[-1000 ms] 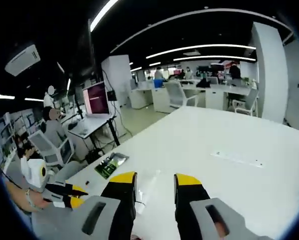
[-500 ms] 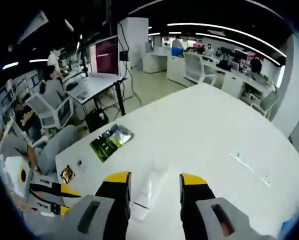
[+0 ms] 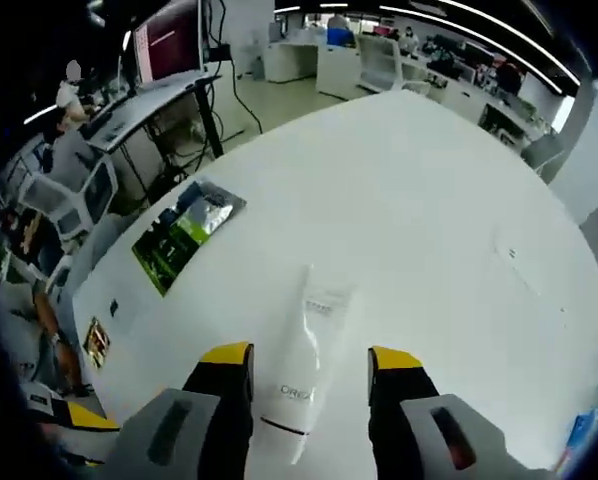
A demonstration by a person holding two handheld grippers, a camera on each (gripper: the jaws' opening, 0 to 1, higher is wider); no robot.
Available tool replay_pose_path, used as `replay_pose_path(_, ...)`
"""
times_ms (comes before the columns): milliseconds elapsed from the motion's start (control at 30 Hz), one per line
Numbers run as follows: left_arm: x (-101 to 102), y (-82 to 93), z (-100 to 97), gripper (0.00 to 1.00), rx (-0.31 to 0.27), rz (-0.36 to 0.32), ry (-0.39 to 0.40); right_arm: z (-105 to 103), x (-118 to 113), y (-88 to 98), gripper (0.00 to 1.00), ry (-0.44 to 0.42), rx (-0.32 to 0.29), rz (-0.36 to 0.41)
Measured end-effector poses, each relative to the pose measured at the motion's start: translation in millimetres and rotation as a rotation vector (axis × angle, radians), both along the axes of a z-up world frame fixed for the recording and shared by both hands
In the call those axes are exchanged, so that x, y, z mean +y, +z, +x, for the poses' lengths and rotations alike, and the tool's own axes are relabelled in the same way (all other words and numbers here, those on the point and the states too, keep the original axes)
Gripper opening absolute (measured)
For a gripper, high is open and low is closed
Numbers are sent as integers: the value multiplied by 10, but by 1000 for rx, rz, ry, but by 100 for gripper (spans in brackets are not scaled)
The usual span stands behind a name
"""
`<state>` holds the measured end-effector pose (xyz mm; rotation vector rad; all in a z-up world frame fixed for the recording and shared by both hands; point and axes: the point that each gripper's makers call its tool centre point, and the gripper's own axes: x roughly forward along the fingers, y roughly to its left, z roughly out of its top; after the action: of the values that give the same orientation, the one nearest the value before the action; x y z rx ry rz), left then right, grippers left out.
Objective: Arrange the skincare products in the storage area until every visible bottle or jar stands upright without overlapping.
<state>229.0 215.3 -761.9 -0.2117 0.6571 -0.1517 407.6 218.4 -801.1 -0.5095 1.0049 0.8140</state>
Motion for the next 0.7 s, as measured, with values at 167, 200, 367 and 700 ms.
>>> replay_pose_path(167,-17,-26,-12,17,14,-14,-6,-22,15,-215,48,-7,-4,-61)
replay_pose_path(200,-17,-27,-14,17,15,-13,-6,-28,20,-250,48,-9,1,-64)
replay_pose_path(367,-38,-56,-30,16,33,-27,-15,-14,-76,-452,47,-32,-4,-139)
replay_pose_path(700,-85,-73,-42,16,48,-69,-25,8,10,-474,40,-81,47,-72)
